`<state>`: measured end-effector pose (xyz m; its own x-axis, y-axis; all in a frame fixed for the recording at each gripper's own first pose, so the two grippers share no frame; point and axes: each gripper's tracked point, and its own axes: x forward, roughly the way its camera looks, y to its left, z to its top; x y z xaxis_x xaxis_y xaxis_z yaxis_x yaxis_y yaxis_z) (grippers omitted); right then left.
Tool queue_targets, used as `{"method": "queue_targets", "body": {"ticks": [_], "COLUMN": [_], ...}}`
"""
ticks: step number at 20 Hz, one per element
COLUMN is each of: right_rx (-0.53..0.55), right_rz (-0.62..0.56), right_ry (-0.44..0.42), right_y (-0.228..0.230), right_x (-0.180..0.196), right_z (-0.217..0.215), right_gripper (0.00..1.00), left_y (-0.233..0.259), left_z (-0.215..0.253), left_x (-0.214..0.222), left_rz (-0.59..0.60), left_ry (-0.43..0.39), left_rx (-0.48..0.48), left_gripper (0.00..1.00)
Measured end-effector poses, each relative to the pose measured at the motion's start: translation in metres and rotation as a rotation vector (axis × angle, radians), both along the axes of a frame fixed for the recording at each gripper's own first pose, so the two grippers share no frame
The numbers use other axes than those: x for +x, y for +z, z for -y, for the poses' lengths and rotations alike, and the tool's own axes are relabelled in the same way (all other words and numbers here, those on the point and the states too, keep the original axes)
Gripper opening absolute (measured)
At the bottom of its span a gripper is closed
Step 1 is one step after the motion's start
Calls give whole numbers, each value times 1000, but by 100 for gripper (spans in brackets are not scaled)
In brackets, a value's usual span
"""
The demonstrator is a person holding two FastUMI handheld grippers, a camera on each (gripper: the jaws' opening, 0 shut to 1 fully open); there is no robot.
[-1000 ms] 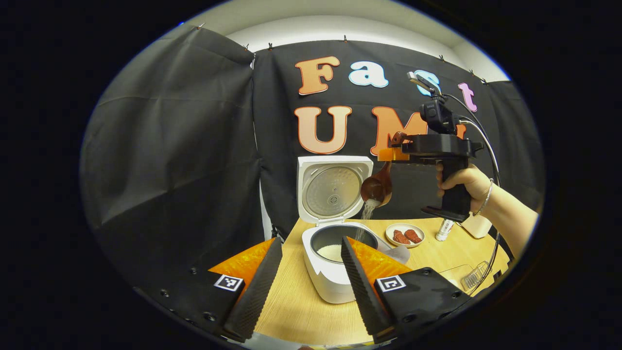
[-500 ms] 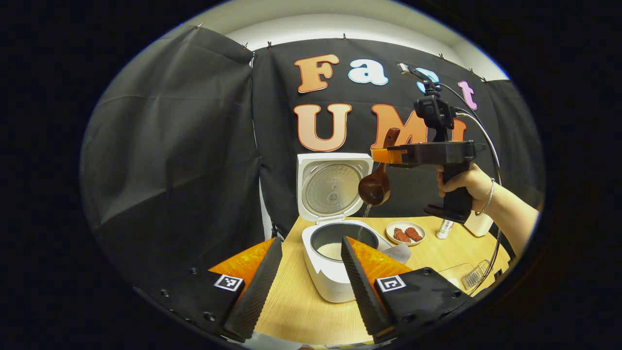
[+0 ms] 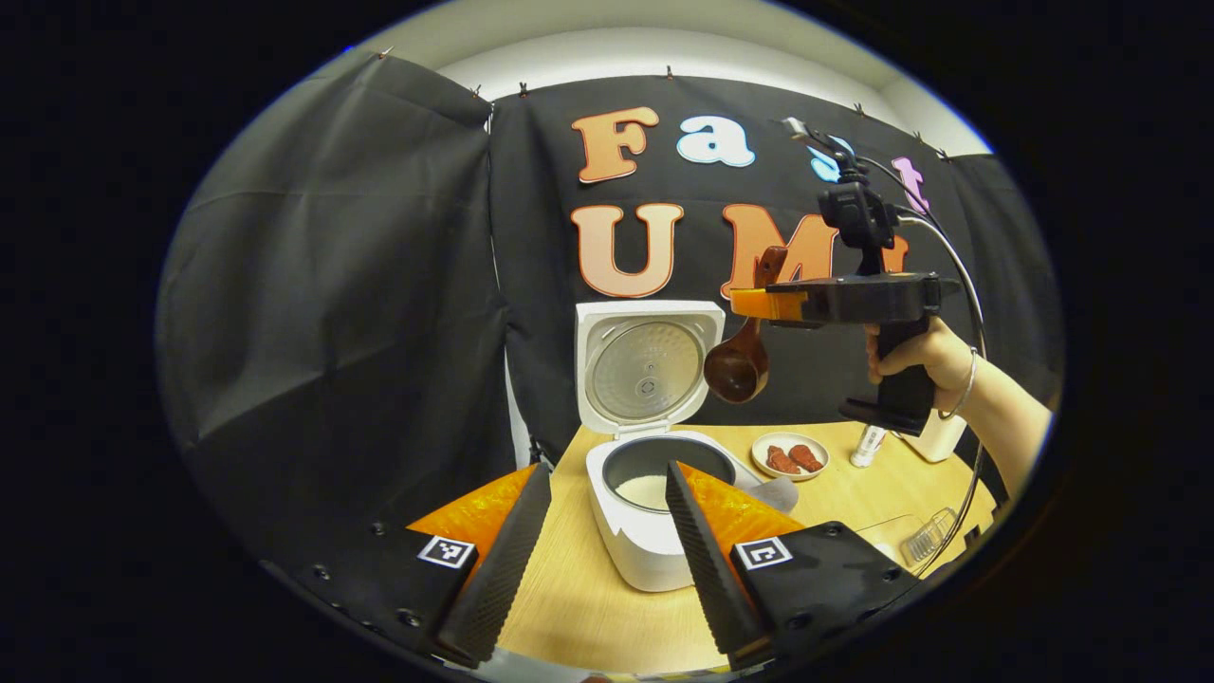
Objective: Close the left gripper, press the button to open the rice cooker; take a wooden spoon from the chopstick holder with the right hand, scoop a spoonful of rice and pour it into the rice cooker, then put the wooden spoon back into the chopstick holder.
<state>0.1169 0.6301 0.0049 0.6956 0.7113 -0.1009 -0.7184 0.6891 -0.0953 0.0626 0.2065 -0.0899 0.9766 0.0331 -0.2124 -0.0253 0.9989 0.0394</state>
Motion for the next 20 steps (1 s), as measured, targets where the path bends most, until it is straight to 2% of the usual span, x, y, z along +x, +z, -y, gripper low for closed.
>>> {"method": "queue_targets", "body": {"ticks": [5, 6, 8, 14, 20], "right_rx": [124, 152, 202, 277, 301], "right_rz": [-163, -192, -238, -265, -307], "right_ry": [-62, -79, -111, -261, -457], "right_y": [10, 15, 19, 18, -15], "right_x": [3, 4, 6, 4, -7], "right_z": [46, 58, 85, 209, 349], "right_gripper": [5, 5, 5, 5, 5], "left_y": [11, 13, 13, 19, 19], "left_z": [10, 13, 19, 39, 52], "left_x": [-1, -1, -2, -1, 3], "left_rz": [31, 39, 42, 54, 54], "left_ry": [-5, -6, -18, -44, -60], "left_rx": [-3, -2, -8, -27, -25], "left_gripper": [84, 87, 84, 84, 85]}}
